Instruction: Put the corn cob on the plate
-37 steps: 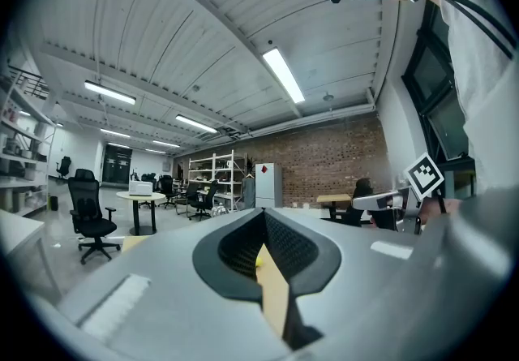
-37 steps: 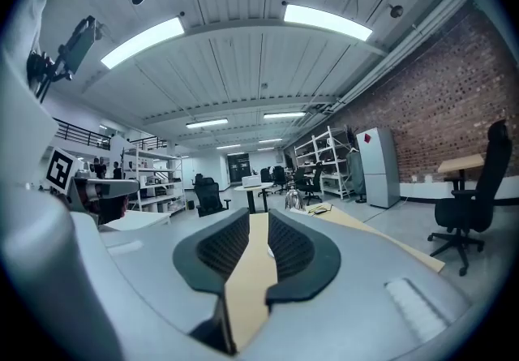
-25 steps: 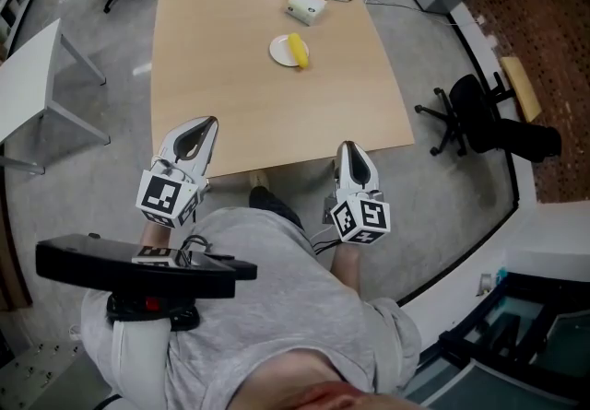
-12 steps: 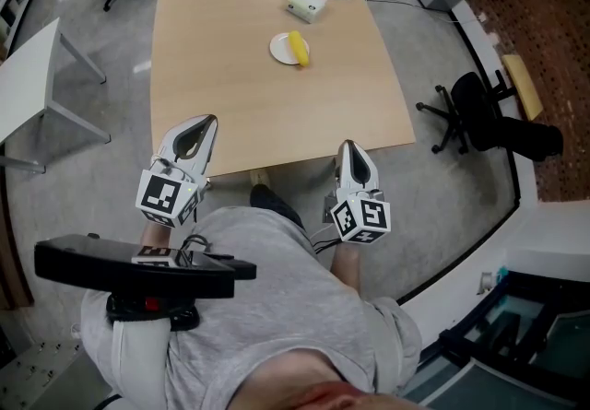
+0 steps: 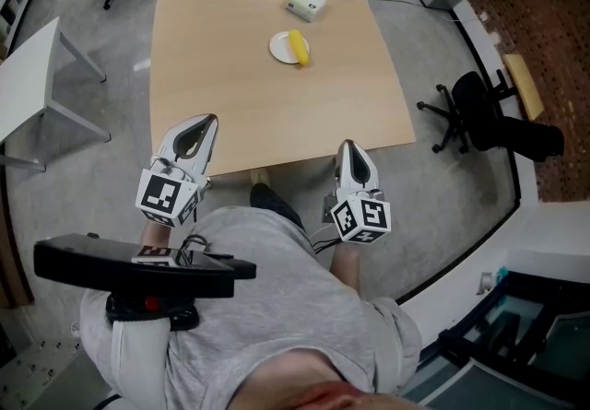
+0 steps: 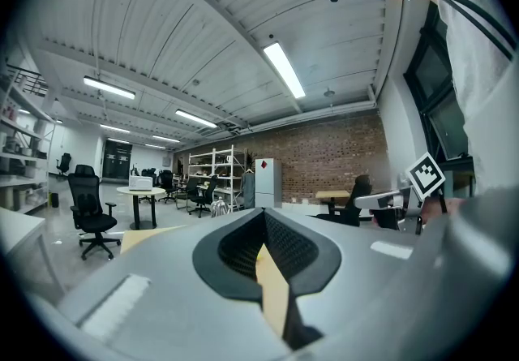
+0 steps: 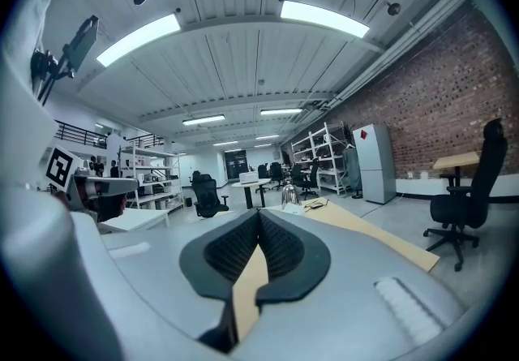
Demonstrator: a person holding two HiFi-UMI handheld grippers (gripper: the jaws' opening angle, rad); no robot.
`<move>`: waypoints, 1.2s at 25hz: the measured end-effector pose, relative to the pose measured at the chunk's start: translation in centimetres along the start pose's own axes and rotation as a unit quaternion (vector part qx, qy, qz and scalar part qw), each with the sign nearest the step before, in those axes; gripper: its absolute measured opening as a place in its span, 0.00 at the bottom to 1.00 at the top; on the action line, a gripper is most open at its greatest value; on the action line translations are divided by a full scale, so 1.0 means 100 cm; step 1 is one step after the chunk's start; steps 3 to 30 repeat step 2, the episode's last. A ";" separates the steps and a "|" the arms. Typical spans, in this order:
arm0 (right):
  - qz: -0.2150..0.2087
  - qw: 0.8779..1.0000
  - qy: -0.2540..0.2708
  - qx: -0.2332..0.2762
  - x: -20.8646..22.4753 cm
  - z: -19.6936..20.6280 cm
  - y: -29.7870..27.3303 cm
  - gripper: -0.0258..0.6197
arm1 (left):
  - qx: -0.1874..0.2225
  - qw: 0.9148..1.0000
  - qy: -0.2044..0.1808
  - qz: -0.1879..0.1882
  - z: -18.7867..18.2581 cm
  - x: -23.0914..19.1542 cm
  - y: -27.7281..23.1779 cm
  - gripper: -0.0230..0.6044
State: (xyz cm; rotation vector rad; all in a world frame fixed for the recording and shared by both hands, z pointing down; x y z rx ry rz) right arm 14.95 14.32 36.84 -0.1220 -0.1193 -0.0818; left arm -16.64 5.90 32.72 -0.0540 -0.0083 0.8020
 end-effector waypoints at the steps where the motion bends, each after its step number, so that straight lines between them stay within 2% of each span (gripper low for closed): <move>1: 0.000 1.000 0.000 0.000 0.000 0.000 0.000 0.05 | 0.001 1.000 0.000 0.001 0.001 0.000 0.000 0.07; 30: 0.001 1.000 -0.001 -0.001 0.001 0.001 0.000 0.05 | 0.002 1.000 -0.001 0.003 0.001 0.001 -0.001 0.07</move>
Point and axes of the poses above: the fingertips, and each gripper's own axes: y backward along the fingers, x to its right, z out of its underside, the point moved 7 cm from there along y, backward along the fingers, and after that the axes turned 2 degrees about y, right-handed, at the moved point
